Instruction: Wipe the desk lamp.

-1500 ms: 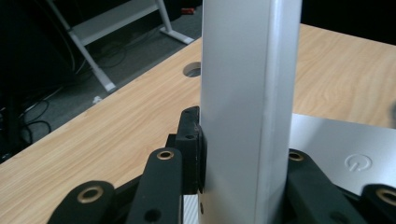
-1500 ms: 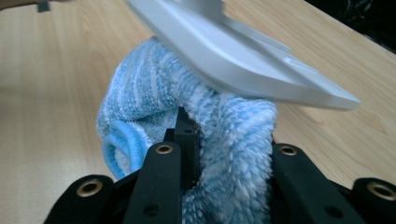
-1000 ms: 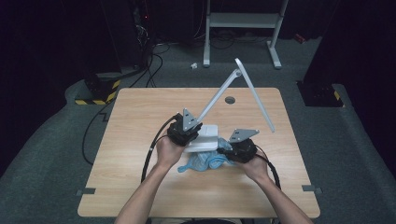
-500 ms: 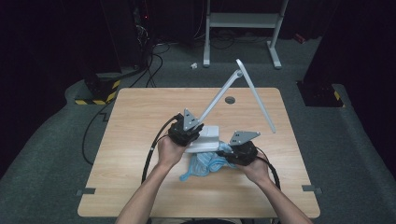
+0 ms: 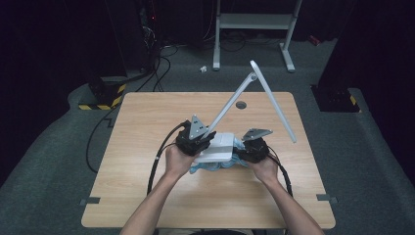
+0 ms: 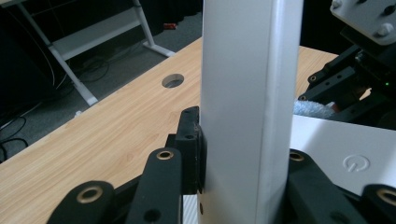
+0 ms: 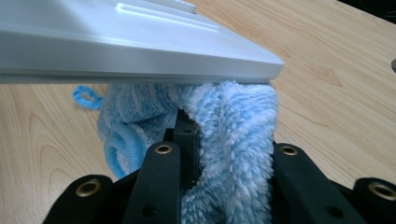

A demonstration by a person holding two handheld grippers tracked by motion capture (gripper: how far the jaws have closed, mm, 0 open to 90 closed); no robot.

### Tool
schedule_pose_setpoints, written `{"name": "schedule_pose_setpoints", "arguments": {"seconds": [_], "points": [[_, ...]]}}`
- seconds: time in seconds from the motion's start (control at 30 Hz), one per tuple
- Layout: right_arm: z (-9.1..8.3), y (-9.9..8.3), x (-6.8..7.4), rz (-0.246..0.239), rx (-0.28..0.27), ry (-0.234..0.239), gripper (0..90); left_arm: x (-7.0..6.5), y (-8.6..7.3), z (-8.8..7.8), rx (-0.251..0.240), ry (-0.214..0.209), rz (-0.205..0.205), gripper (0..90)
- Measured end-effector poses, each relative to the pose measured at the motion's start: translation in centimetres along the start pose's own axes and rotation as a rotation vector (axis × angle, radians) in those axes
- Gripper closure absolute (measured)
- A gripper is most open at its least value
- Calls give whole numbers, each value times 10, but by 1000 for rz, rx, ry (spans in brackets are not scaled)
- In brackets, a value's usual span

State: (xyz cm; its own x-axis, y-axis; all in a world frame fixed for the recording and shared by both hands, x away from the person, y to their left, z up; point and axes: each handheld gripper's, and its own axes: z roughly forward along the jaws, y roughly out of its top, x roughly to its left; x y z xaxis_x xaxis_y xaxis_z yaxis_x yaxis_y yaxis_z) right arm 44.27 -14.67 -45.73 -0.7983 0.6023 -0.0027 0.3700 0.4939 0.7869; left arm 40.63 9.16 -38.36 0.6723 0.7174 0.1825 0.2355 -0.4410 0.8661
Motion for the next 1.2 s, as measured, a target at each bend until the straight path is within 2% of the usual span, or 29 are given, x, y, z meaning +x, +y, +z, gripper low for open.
{"name": "schedule_pose_setpoints", "arguments": {"seconds": [0.17,0.2,0.23,0.27,0.33,0.4,0.47,0.5,0.63,0.77,0.93,0.97,1.03,1.1,1.2], "points": [[1,1,8,-19,-15,7,723,2,1,3,2,-12,-23,714],[0,2,17,-43,-31,15,723,2,1,4,2,-11,-30,715],[0,2,17,-43,-31,15,723,2,1,4,2,-11,-30,715],[-3,3,27,-66,-49,32,723,3,1,5,5,-6,-30,715],[-4,4,31,-77,-55,37,723,3,2,8,7,1,-36,715],[-8,7,45,-117,-82,69,722,5,2,11,13,11,-44,715],[-9,8,48,-125,-89,75,722,6,2,12,16,17,-46,715],[-12,10,55,-145,-102,93,722,6,2,13,16,22,-44,716],[-21,11,58,-158,-107,108,722,7,3,16,40,54,-22,718],[-27,10,53,-153,-104,99,722,8,4,15,37,64,-19,719],[-24,6,26,-48,-51,52,722,8,2,14,33,49,-21,718],[-20,4,17,-23,-24,27,722,7,1,13,30,37,-25,716],[-18,4,13,-15,-17,19,722,6,0,12,27,30,-21,716],[-11,2,2,9,16,-15,722,4,-1,9,18,21,-16,715],[-9,2,-1,23,19,-16,722,4,-1,9,19,28,-6,716]]}}
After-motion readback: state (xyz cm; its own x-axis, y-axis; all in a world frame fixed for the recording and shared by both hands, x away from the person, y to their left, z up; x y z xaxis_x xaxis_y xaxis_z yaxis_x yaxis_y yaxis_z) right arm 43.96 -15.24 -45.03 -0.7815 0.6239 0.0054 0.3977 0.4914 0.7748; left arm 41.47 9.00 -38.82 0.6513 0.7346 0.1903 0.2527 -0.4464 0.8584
